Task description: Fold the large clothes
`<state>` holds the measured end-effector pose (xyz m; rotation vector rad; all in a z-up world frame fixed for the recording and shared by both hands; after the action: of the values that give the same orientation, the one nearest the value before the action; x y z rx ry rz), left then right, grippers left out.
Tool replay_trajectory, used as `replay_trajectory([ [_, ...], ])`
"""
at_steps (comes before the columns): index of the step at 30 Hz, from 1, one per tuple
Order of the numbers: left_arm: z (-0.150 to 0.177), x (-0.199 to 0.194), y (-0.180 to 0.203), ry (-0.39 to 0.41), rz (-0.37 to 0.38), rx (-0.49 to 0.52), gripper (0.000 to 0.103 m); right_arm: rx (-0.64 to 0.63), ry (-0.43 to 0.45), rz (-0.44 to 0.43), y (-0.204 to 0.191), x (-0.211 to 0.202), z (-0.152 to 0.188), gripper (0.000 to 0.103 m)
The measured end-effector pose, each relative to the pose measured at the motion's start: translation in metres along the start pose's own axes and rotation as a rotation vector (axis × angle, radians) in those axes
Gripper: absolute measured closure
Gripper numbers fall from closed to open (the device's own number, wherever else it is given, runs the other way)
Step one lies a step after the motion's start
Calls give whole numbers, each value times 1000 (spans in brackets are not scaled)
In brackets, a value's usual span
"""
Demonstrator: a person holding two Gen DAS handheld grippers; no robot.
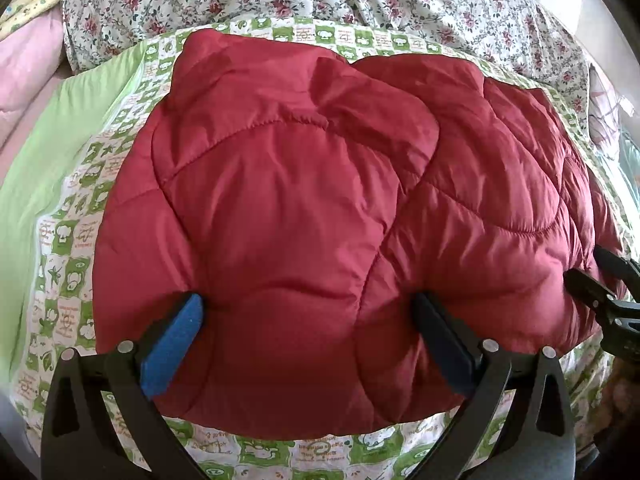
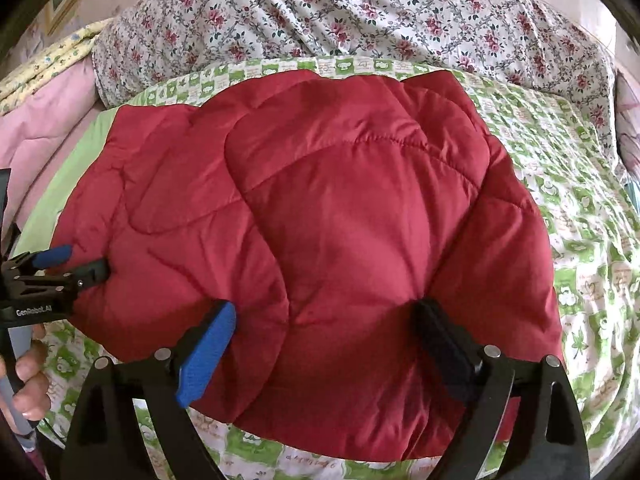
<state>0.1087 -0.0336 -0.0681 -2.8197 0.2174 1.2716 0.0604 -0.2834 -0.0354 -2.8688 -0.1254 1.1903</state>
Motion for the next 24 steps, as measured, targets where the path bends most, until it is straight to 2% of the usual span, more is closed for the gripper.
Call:
replay_trajectory([
  [7, -1, -7, -1, 4, -7, 9, 0, 2, 3, 0, 0, 0, 2, 10],
  [11, 1, -27, 3, 30, -7, 36, 0, 8, 2, -3, 1, 0, 2, 10],
  [16, 7, -7, 4, -4, -7, 51, 0, 12, -7, -5, 3, 0, 0, 9],
  [24, 7, -7, 6, -3, -14, 66, 0, 48, 19, -9, 1, -28, 2, 10],
])
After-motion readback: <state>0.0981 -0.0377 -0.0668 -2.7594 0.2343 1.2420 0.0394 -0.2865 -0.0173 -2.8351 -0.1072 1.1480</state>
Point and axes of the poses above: each gripper's, at about its wrist camera, not at the fingertips, and x roughly the way its jaws point, y to its right, z to its underside, the point moved 1 cm from there along x, roughly the way its jaws point, and after that the axes turned 8 degrees about y, right-handed, at the moved point
